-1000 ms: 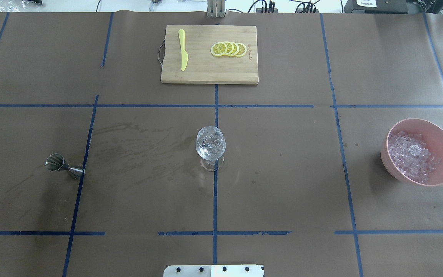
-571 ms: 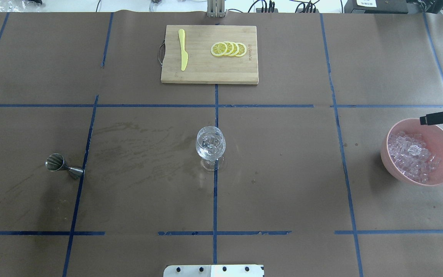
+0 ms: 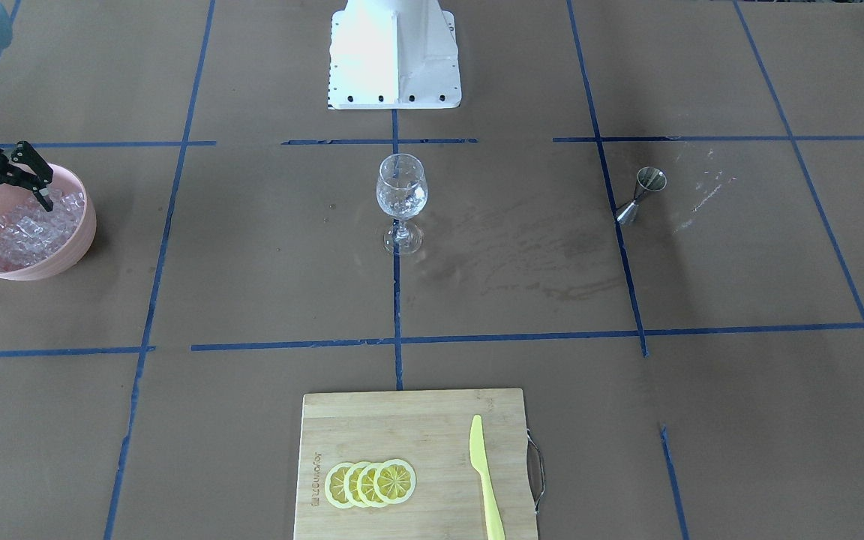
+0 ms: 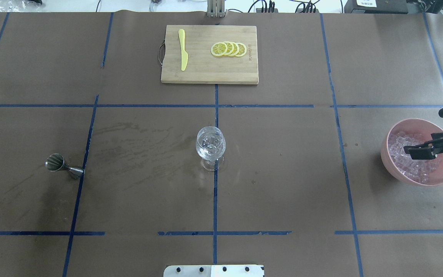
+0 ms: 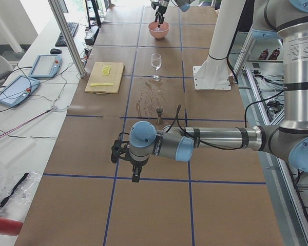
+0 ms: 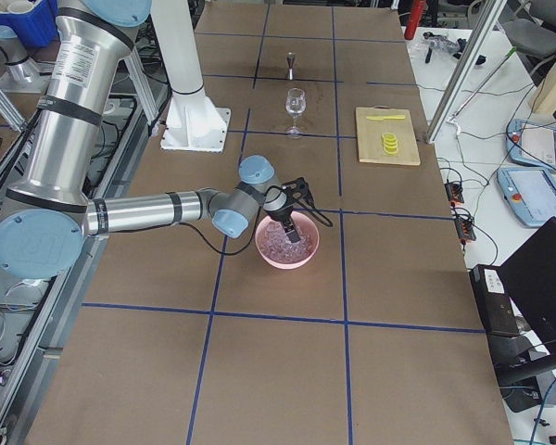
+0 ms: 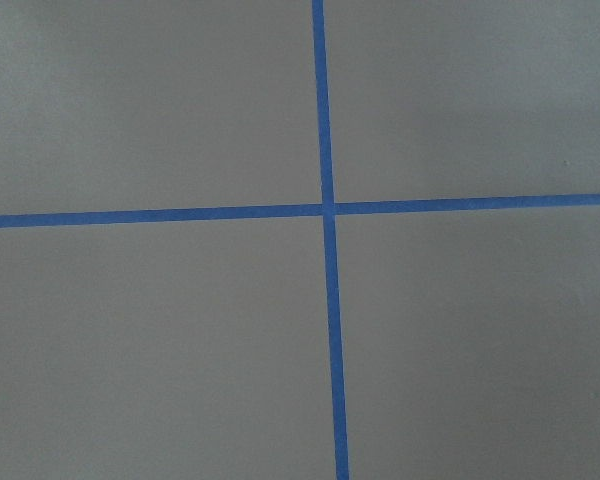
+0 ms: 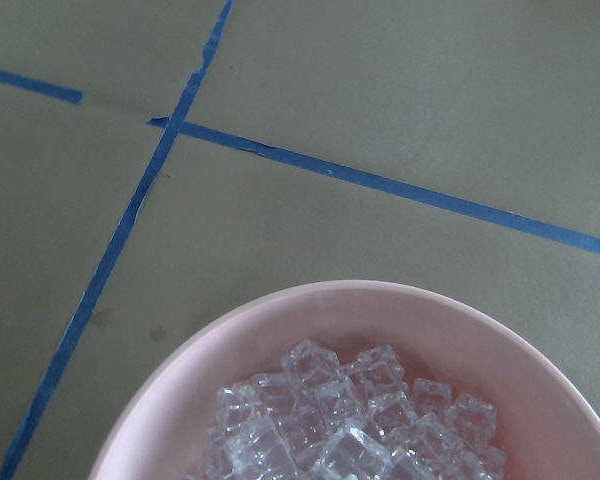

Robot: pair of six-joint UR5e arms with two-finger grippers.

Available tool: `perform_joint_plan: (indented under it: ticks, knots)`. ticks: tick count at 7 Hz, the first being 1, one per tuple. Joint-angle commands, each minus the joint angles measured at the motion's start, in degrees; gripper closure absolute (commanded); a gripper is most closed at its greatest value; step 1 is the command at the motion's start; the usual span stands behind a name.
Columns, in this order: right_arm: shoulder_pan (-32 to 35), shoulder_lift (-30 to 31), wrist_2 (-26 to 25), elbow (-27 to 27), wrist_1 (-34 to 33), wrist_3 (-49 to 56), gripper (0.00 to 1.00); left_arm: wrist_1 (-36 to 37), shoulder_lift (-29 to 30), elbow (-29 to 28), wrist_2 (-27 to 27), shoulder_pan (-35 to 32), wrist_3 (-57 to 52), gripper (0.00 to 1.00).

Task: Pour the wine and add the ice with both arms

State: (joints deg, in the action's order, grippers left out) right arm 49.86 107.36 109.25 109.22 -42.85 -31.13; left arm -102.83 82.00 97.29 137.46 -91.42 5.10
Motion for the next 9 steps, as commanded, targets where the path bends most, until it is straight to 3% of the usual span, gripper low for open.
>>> perform_joint_plan:
  ticks: [1,5,6,7,8,9]
  knots:
    - [-0.73,0.05,-0.45,-0.93,-0.21,12.97,0.08,-0.09,-0.08,0.00,0.00,-0.08,-0.09,0.00]
    - [-0.91,-0.39,0.08,-2.69,-0.30,14.61,0.31,-0.09,-0.08,0.00,0.00,-0.08,0.00,0.00]
    - [-0.91,-0.48,0.34,-3.22,-0.30,14.61,0.43,-0.09,-0.08,0.00,0.00,-0.08,0.00,0.00]
    - [-0.82,-0.48,0.87,-3.22,-0.21,14.61,0.78,-0.09,-0.08,0.00,0.00,-0.08,-0.09,0.00]
    - [-0.82,-0.48,0.96,-3.22,-0.21,14.61,1.00,-0.09,-0.08,0.00,0.00,-0.08,-0.09,0.00]
    - [-0.82,-0.57,2.44,-2.96,-0.21,14.61,1.00,-0.09,-0.08,0.00,0.00,-0.08,0.00,0.00]
